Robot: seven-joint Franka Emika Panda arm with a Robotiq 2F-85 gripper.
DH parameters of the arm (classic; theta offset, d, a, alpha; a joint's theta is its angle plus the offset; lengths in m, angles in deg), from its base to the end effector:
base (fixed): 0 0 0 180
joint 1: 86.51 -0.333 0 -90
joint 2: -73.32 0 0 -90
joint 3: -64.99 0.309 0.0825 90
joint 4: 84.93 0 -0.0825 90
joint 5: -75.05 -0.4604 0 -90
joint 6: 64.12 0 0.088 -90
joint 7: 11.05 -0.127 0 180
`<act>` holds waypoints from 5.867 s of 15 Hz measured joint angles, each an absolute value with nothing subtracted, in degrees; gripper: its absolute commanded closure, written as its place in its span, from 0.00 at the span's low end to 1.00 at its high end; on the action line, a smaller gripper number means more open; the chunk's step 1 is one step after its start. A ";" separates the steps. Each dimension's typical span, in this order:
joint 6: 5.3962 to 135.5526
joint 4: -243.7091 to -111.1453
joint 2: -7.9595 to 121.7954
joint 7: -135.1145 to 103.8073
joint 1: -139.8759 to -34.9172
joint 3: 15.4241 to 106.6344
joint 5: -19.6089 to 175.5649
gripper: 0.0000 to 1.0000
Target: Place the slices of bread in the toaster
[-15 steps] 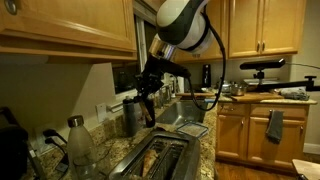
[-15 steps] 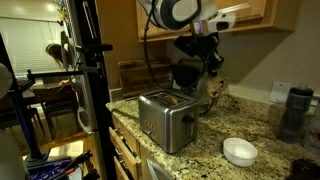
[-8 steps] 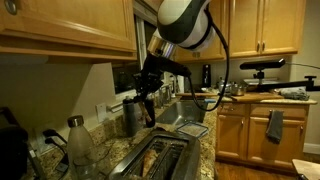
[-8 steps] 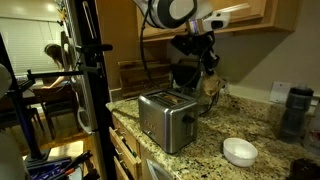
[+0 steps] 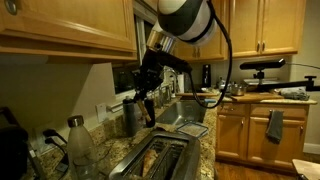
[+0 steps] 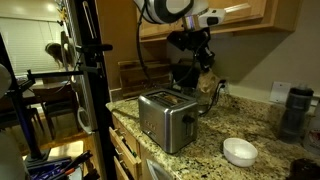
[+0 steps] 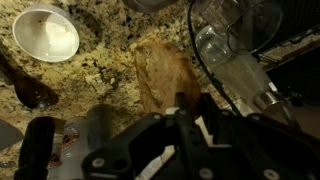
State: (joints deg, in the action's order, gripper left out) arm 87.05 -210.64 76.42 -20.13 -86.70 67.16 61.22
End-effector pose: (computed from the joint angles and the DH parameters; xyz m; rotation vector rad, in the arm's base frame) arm 0.6353 0.0225 0.3975 -2.8154 0.4241 -0.6944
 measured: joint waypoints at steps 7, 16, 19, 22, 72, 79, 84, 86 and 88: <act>79.39 -209.24 77.94 -20.13 -86.83 67.21 61.10 0.90; 70.60 -206.37 78.00 -15.31 -87.48 67.22 58.27 0.89; 68.61 -206.03 78.04 -12.29 -87.56 67.20 57.95 0.90; 66.29 -205.77 78.47 -9.50 -87.55 66.90 57.95 0.90; 40.00 -197.23 71.98 41.12 -89.56 69.09 64.71 0.90; 39.40 -196.97 71.64 45.54 -89.66 69.51 68.76 0.90; 37.80 -196.97 71.70 49.49 -89.77 70.22 69.26 0.90; 36.36 -196.99 72.24 51.47 -89.77 70.23 69.27 0.90; 34.74 -197.12 73.32 53.50 -89.75 70.18 69.29 0.90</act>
State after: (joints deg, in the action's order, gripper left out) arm 34.74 -197.12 73.32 53.50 -89.75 70.18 69.29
